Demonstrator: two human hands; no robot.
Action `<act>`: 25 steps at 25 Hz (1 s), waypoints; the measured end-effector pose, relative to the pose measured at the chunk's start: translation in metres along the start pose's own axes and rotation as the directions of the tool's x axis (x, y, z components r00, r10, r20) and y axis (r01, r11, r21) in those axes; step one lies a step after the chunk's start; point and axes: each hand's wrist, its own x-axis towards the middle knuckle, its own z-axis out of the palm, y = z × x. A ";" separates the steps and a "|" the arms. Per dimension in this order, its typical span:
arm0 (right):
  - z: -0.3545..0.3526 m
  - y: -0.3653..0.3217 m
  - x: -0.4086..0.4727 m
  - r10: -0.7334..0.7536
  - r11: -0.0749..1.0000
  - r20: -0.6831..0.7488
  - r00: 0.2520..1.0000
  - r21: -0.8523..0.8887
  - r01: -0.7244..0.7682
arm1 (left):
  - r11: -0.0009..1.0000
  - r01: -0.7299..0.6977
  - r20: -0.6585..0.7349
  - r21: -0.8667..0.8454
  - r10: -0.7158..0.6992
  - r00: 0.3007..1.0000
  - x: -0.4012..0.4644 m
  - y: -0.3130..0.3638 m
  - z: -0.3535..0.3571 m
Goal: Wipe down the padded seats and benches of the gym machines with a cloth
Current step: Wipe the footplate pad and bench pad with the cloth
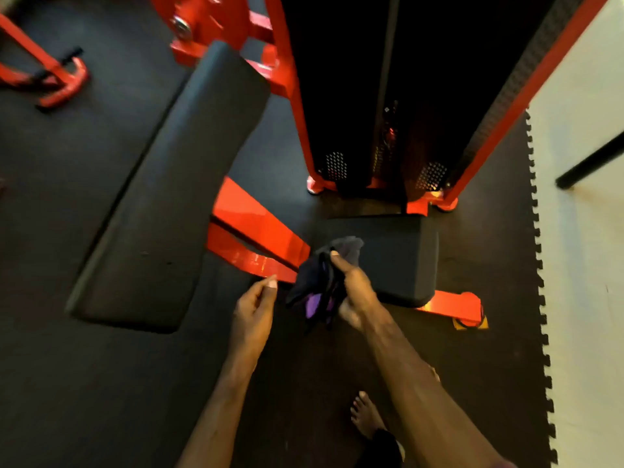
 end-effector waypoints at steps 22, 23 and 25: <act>0.282 -0.007 -0.066 0.107 0.227 0.870 0.481 -0.493 0.840 | 0.978 -0.162 -0.500 -0.130 0.077 0.863 -0.037 0.138 -0.287; 0.285 -0.001 -0.058 0.000 0.086 0.894 0.448 -0.446 0.891 | 0.981 -0.154 -0.494 -0.119 0.076 0.866 -0.032 0.129 -0.293; 0.284 0.008 -0.055 -0.198 -0.193 0.887 0.417 -0.453 0.870 | 0.986 -0.148 -0.439 -0.072 0.102 0.893 -0.021 0.116 -0.293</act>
